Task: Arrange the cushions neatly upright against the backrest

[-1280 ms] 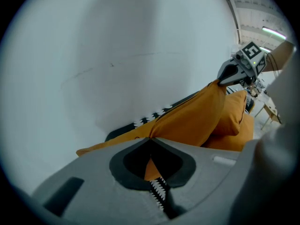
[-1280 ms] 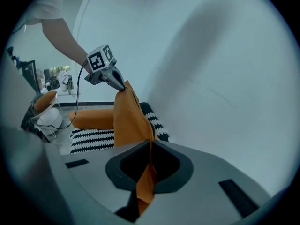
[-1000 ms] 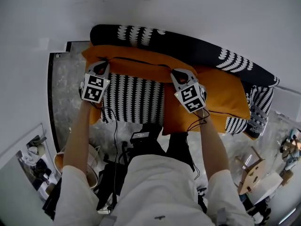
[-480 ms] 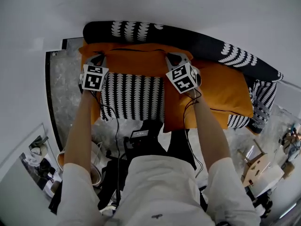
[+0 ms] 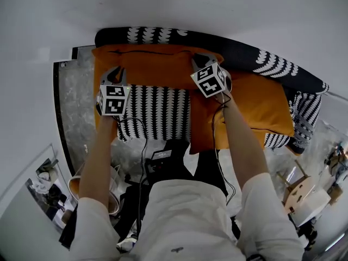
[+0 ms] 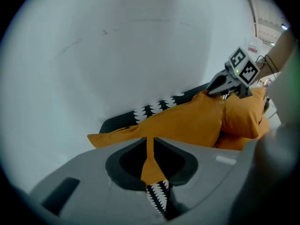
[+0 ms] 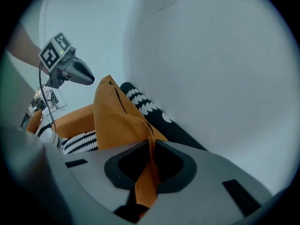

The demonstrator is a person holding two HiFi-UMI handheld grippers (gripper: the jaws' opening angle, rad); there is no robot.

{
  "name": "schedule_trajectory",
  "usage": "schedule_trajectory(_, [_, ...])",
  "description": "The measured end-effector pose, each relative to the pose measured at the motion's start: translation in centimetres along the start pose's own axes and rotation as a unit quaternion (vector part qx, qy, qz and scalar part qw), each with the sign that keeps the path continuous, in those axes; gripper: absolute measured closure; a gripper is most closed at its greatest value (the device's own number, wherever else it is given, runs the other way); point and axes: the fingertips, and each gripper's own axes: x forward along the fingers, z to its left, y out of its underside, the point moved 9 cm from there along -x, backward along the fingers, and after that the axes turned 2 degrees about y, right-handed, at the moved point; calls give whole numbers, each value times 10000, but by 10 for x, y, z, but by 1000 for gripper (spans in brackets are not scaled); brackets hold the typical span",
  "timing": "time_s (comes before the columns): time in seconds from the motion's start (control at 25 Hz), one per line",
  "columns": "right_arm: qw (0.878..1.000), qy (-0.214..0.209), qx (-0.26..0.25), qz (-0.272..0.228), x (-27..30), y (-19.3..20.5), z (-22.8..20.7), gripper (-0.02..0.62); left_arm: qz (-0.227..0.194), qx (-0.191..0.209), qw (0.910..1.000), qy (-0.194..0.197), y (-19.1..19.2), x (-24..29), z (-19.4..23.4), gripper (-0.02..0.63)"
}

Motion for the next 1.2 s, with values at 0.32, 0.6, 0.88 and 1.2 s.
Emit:
schedule_trajectory(0.32, [9973,243,336,-605,-48,-4,-6,417,185,26,9993,325,18,-1,-34,552])
schedule_trajectory(0.6, [9897,95,1053,-965,-132,20,35,422,128,462,9973,559,-1,38,-50,552])
schedule_trajectory(0.88, [9805,189,1540,-1205,-196,41,77,423,299,462,9979,333,-6,57,-48,552])
schedule_trajectory(1.2, [9761,461,1526,-1477,-257,58,77,428,-3,-33,9995,304,6,-14,-69,552])
